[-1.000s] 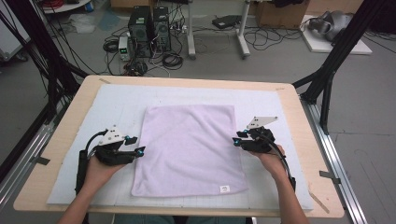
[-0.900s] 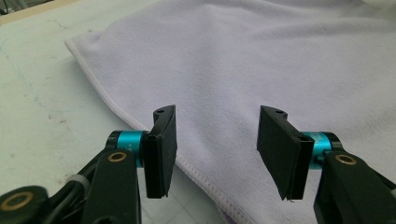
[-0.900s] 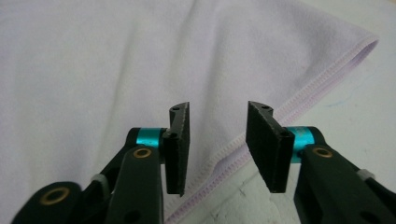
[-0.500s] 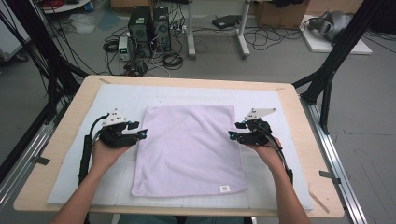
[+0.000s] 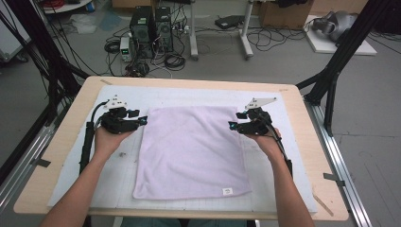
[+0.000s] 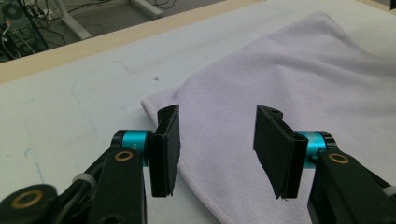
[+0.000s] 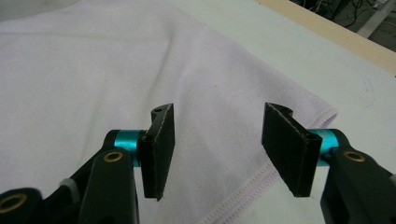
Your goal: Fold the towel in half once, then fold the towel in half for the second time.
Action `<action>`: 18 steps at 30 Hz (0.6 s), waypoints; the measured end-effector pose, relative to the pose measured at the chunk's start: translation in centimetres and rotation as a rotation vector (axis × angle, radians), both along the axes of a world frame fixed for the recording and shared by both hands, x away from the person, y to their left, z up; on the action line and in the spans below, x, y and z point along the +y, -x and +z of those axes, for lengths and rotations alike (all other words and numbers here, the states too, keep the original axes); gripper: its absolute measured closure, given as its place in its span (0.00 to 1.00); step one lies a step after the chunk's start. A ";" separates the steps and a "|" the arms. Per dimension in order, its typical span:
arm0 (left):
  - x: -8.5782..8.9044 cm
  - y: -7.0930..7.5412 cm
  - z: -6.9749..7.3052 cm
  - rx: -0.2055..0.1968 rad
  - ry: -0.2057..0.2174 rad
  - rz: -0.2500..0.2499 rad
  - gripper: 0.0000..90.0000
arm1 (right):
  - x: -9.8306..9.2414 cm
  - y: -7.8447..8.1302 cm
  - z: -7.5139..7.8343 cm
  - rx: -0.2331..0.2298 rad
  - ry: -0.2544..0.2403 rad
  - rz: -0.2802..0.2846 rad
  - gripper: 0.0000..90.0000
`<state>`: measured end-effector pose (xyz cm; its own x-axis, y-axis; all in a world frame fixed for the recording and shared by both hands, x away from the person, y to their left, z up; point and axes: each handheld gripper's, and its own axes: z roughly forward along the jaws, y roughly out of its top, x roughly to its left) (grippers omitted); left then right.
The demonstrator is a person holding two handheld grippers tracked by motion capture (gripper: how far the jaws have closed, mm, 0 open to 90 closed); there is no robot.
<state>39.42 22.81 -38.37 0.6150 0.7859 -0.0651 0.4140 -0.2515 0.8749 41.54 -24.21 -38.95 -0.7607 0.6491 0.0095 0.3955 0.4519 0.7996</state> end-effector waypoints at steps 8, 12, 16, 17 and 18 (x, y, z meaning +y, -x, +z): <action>0.7 -0.9 0.2 0.003 0.006 0.025 0.58 | 0.4 -0.7 0.9 0.000 0.019 0.003 0.46; 0.6 -1.6 0.5 0.008 -0.002 0.023 0.61 | 0.5 -0.9 1.0 -0.008 0.016 0.000 0.47; 0.2 -2.7 1.2 0.006 -0.032 0.025 0.62 | 0.5 -1.4 0.5 -0.002 0.027 -0.003 0.47; 0.0 -3.1 1.3 0.003 -0.043 0.026 0.62 | 0.4 -1.6 0.4 -0.004 0.018 -0.009 0.48; -0.2 -3.5 1.5 0.003 -0.044 0.031 0.62 | 0.2 -1.9 0.3 -0.005 0.009 -0.016 0.48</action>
<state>42.94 22.63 -36.92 0.5903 0.8066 -0.0318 0.4245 -0.2766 0.8622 43.41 -24.01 -38.65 -0.7500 0.6614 -0.0007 0.3986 0.4529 0.7975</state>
